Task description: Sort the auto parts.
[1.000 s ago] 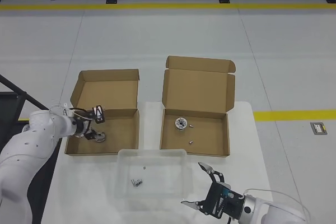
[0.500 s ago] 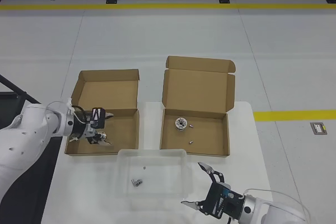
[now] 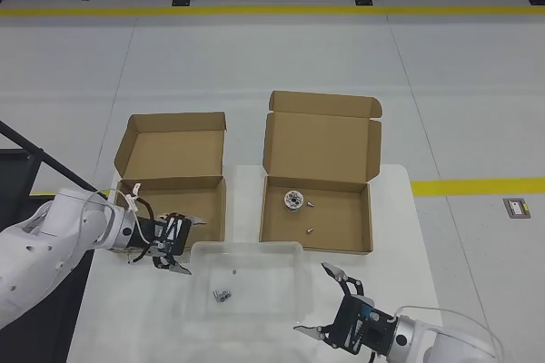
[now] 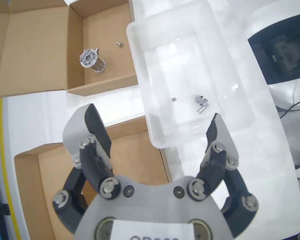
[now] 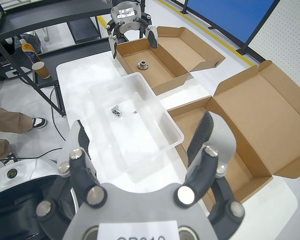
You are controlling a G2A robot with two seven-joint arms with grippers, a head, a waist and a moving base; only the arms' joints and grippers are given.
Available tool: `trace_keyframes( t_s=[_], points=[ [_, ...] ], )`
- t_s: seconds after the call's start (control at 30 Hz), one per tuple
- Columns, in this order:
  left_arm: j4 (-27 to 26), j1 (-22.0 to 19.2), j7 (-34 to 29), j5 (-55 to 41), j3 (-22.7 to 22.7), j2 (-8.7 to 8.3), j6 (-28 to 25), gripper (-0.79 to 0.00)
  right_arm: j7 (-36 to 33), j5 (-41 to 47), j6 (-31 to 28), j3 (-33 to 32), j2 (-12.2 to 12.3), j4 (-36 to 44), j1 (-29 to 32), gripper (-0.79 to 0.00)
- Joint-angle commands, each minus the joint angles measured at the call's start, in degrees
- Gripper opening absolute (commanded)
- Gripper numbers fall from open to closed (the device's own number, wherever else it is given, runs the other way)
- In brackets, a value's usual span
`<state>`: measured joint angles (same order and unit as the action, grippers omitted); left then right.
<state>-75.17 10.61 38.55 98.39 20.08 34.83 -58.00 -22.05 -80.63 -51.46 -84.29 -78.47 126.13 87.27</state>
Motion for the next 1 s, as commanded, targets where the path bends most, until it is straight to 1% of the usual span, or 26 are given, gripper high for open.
trace_keyframes(
  t_s=[0.0, 0.23, 0.27, 0.3, 0.4, 0.47, 0.53, 0.67, 0.77, 0.83, 0.87, 0.97],
  points=[
    [0.0, 0.0, 0.0, 0.0, 0.0, 0.0, 0.0, 0.0, 0.0, 0.0, 0.0, 0.0, 0.0, 0.0, 0.0, 0.0],
    [0.0, 0.2, -0.7, 0.3, -0.1, -0.01, 0.0, 0.0, 0.0, 0.0, 0.0, 0.0, 0.0, 0.0, 0.0, 0.0],
    [-0.5, 0.5, -2.0, 0.7, -0.3, -0.01, 0.0, 0.0, 0.0, 0.0, 0.0, 0.0, 0.0, 0.0, 0.0, 0.0],
    [-2.1, 0.9, -3.5, 0.8, -0.5, 0.0, 0.0, 0.0, 0.0, 0.0, 0.0, 0.0, 0.0, 0.0, 0.0, 0.0],
    [-5.6, 1.6, -8.0, -1.6, -1.4, 0.1, 0.0, 0.0, 0.0, 0.0, 0.0, 0.0, 0.0, 0.0, 0.0, 0.0],
    [-7.9, 1.8, -13.2, -4.8, -2.3, 0.37, 0.0, 0.0, 0.0, 0.0, 0.0, 0.0, 0.0, 0.0, 0.0, 0.0],
    [-10.6, 1.9, -19.5, -10.0, -3.3, 0.74, 0.0, 0.0, 0.0, 0.0, 0.0, 0.0, 0.0, 0.0, 0.0, 0.0],
    [-14.9, 1.3, -35.2, -24.4, -5.4, 1.52, 0.0, 0.0, 0.0, 0.0, 0.0, 0.0, 0.0, 0.0, 0.0, 0.0],
    [-15.7, 0.4, -50.7, -35.4, -6.4, 2.28, 0.4, 0.0, 0.0, 0.0, 0.0, 0.0, 0.0, 0.0, 0.0, 0.0],
    [-16.5, 0.5, -61.1, -43.7, -7.1, 2.97, 2.7, 0.0, 0.0, 0.0, 0.0, 0.0, 0.0, 0.0, 0.0, 0.0],
    [-16.6, 0.5, -62.5, -45.2, -7.2, 3.09, 3.0, 0.0, 0.0, 0.0, 0.0, 0.0, 0.0, 0.0, 0.0, 0.0],
    [-16.6, 0.5, -62.5, -45.2, -7.2, 3.09, 3.0, 0.0, 0.0, 0.0, 0.0, 0.0, 0.0, 0.0, 0.0, 0.0]
  ],
)
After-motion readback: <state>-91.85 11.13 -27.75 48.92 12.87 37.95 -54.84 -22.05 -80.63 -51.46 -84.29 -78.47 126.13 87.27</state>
